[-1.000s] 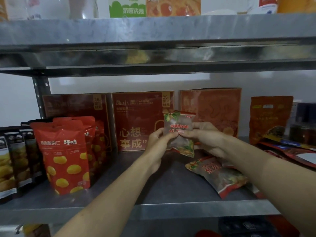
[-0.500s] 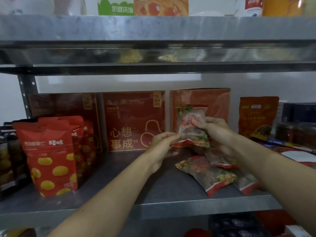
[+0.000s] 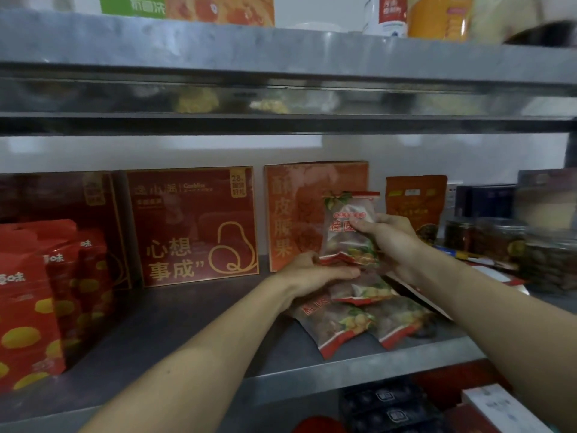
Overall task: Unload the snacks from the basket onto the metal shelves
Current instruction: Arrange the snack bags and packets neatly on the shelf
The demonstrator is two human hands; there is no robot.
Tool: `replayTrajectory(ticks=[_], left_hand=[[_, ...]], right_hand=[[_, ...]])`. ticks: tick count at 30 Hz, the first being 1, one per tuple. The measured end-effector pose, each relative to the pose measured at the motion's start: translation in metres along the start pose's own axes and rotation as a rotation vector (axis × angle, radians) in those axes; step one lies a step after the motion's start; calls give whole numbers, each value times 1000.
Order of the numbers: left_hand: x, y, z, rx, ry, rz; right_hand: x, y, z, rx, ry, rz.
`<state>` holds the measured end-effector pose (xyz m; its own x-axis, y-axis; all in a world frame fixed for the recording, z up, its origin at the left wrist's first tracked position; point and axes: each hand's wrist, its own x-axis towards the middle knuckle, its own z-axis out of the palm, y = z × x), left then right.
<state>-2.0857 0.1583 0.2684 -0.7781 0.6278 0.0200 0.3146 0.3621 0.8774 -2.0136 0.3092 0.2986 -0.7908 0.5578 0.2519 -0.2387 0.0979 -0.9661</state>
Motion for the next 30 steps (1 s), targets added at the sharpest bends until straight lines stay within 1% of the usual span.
replayTrajectory(ticks=[4,11,16,18,21,25,27,30], left_hand=[[-3,4,7,65,1,-7],[-3,-3,6,-46,-23,148],[-6,-5,6,-175,25,178],[-5,-7,6,-200,95,206],[-4,-7,2,-233,258,265],[-7,-11,-16,-308,428,336],[-12,-17,-31,-330,483,334],[-22,-32,-61,-366,501,268]], right_hand=[[1,4,-7,-13,40,-15],[2,8,-7,-24,87,-19],[-3,3,-4,16,82,-18],[-7,-1,-1,32,99,-24],[-10,-4,2,50,133,-32],[-12,-7,9,55,167,-25],[-13,-8,18,52,159,-3],[-14,-6,38,50,130,39]])
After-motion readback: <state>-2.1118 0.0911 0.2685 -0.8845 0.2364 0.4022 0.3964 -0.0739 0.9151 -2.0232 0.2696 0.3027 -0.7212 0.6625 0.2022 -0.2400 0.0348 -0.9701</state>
